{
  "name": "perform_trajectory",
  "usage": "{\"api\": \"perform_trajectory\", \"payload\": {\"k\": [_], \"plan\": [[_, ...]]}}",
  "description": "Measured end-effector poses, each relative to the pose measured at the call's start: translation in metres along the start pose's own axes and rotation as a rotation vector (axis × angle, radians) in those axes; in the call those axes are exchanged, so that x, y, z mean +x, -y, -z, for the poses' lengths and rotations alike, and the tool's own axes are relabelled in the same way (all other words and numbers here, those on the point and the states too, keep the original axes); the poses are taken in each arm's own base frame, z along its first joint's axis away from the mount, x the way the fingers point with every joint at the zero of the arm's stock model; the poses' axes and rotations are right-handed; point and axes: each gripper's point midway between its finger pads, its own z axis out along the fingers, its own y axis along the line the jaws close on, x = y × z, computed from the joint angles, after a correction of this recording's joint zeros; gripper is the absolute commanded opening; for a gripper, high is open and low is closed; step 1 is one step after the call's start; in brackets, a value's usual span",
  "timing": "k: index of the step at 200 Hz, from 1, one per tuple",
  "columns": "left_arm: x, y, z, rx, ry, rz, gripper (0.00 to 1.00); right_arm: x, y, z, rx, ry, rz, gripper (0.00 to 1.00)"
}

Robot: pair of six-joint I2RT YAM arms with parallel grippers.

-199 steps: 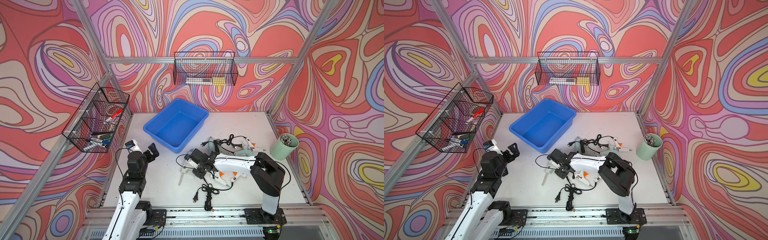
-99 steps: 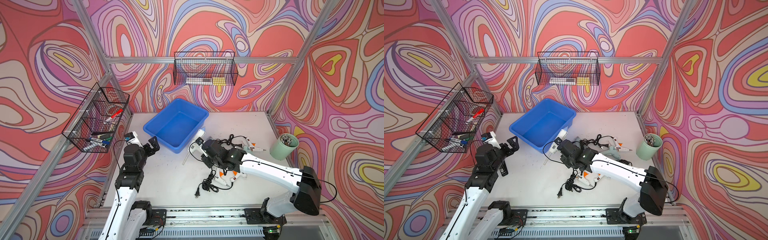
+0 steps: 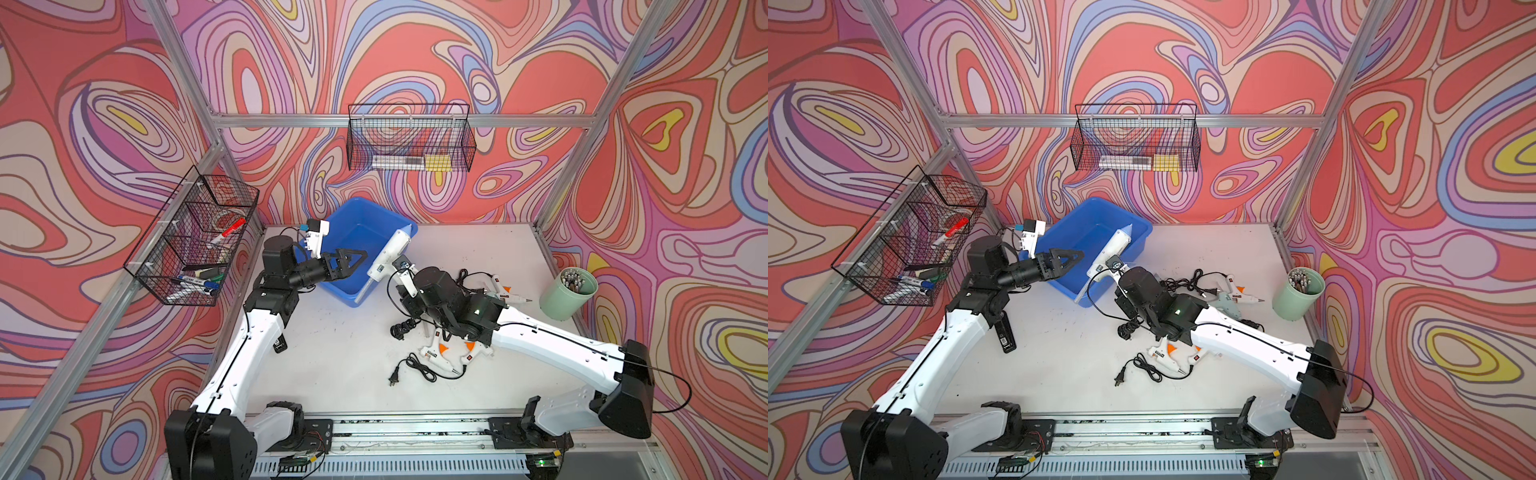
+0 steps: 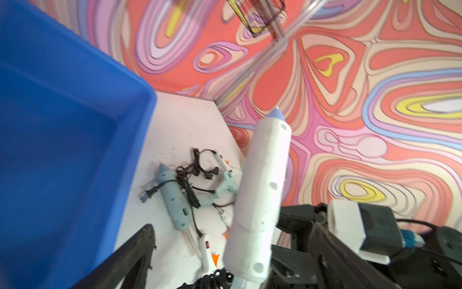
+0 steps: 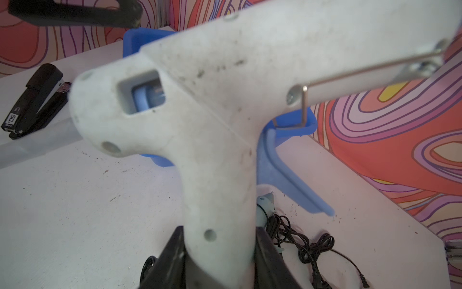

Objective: Put the hot melt glue gun into the storage box
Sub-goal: Pick up the hot melt adhesive gun from the center of the board.

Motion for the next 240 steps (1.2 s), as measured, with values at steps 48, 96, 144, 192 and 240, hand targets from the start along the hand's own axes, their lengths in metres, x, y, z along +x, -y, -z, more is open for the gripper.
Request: {"api": "perform_trajectory", "payload": {"k": [48, 96, 144, 192, 240], "plan": [[-0.003, 0.05, -0.005, 0.149, -0.062, -0.122, 0.85, -0.012, -0.005, 0.0, -0.031, 0.047, 0.014, 0.0], [0.0, 0.043, -0.018, 0.15, -0.125, -0.136, 0.82, -0.011, -0.01, 0.0, -0.065, 0.048, 0.018, 0.0], [0.013, 0.025, -0.025, 0.1, -0.176, -0.093, 0.7, -0.018, -0.017, 0.002, -0.107, 0.07, 0.017, 0.0], [0.024, 0.021, -0.026, 0.09, -0.216, -0.056, 0.63, -0.028, -0.02, 0.004, -0.125, 0.108, 0.005, 0.0], [0.03, 0.018, -0.031, 0.119, -0.246, -0.034, 0.14, -0.029, -0.02, 0.003, -0.126, 0.109, 0.004, 0.0]]}}
